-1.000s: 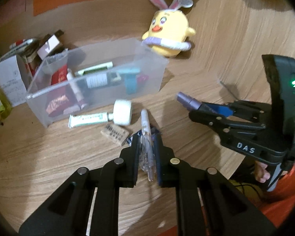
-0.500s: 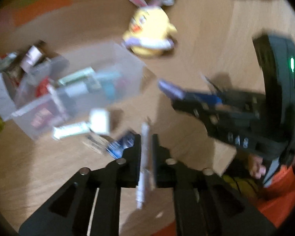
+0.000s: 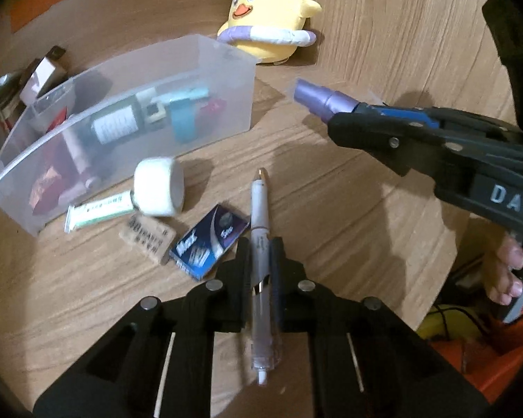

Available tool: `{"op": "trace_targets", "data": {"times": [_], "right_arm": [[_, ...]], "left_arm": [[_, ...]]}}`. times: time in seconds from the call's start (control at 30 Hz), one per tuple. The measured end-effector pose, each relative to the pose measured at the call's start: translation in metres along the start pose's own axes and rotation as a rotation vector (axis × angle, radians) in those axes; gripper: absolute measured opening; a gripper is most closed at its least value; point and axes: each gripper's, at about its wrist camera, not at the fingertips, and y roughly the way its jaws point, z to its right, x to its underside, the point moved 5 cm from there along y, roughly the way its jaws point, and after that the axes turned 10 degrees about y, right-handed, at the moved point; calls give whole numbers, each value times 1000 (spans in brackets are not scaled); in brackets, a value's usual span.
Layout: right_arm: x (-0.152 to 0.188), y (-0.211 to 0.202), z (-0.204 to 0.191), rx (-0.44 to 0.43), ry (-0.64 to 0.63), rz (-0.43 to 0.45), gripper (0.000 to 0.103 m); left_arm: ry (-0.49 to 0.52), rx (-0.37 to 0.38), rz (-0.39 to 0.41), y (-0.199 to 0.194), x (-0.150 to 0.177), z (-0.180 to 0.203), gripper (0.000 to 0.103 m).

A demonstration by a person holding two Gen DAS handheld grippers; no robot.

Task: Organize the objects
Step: 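Drop pen in box with left tool while right tool drops spray bottle in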

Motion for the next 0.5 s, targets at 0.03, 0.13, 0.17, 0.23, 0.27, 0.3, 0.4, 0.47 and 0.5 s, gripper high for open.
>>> {"op": "trace_targets", "data": {"times": [0.03, 0.13, 0.17, 0.23, 0.27, 0.3, 0.4, 0.47, 0.5], "right_arm": [[-1, -1, -1, 2, -2, 5, 23], [-11, -4, -4, 4, -11, 28, 23], [-14, -5, -5, 4, -14, 34, 23], [-23, -8, -7, 3, -24, 58, 23], [-27, -9, -8, 2, -25, 64, 23], [-32, -10, -9, -1, -30, 75, 23], [-46, -11, -14, -14, -39, 100, 23], [-55, -10, -20, -23, -48, 118, 23], [-59, -10, -22, -28, -51, 122, 23]], "left_arm": [[1, 1, 0, 1, -1, 0, 10], [-4, 10, 22, -2, -6, 2, 10], [-8, 5, 37, -6, -9, 1, 10], [-22, 2, 74, -17, -14, -2, 10], [-30, -2, 93, -24, -18, -6, 10], [-39, -11, 113, -31, -21, -10, 10], [-66, -43, 164, -51, -29, -25, 10], [-90, -66, 194, -64, -37, -38, 10], [-97, -74, 204, -69, -39, -44, 10]]}}
